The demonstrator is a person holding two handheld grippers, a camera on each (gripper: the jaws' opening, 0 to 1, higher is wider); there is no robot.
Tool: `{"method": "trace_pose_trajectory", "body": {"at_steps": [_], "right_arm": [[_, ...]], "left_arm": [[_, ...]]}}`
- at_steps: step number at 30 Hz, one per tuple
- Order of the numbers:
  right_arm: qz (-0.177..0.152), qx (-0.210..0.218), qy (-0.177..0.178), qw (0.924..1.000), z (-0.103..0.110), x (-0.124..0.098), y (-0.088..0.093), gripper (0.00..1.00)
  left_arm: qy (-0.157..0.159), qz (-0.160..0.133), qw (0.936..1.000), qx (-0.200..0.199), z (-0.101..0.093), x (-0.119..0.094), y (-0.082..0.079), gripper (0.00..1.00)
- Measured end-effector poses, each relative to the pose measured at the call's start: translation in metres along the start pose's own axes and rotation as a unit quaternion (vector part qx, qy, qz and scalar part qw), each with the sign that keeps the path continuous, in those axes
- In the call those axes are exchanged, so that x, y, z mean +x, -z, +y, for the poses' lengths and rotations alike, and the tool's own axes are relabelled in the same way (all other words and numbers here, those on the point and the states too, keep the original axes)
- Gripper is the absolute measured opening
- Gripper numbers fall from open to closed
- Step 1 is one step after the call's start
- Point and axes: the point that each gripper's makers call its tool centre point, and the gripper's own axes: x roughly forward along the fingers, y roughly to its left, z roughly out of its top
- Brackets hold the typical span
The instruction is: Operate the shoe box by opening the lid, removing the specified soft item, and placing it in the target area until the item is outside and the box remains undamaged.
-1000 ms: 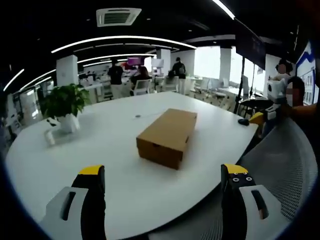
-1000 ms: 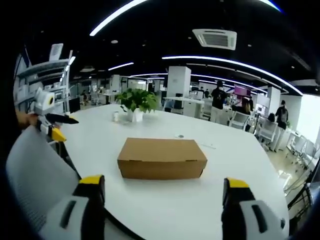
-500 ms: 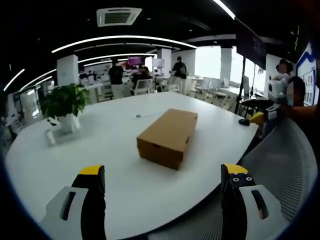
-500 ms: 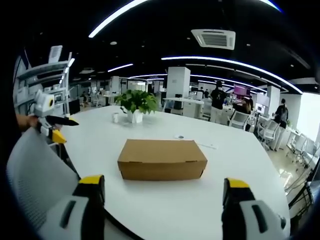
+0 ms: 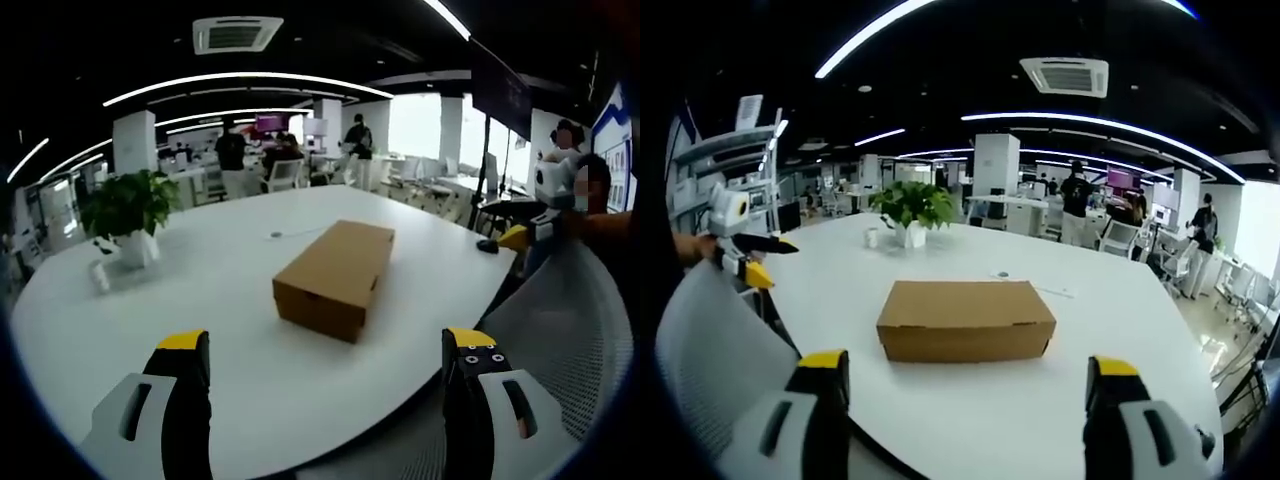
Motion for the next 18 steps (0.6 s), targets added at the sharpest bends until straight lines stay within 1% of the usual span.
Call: {"method": "trace_pose_trajectory", "body": {"at_steps": [4,7,11,18], "right_arm": [[0.007,-0.009,-0.004,0.9999,0.002,0.0,0.0,0.99],[0.008,-0.006,-0.008,0.9999,0.002,0.0,-0.003,0.99],[0.001,0.0,-0.012,0.9999,0.0,0.001,-0.016,0.99],[0.0,-0.024,-0.018,0.9996,-0.008,0.006,-0.031,0.99]], "left_arm": [[-0.001,-0.002,1.0,-0.005,0.001,-0.001,-0.004,1.0],[-0.001,-0.005,1.0,-0.005,0.002,-0.001,-0.009,1.0],[0.002,-0.01,0.9999,-0.009,0.002,0.001,-0.02,1.0],[0.003,-0.014,0.9999,-0.002,0.0,0.011,-0.035,1.0]]}}
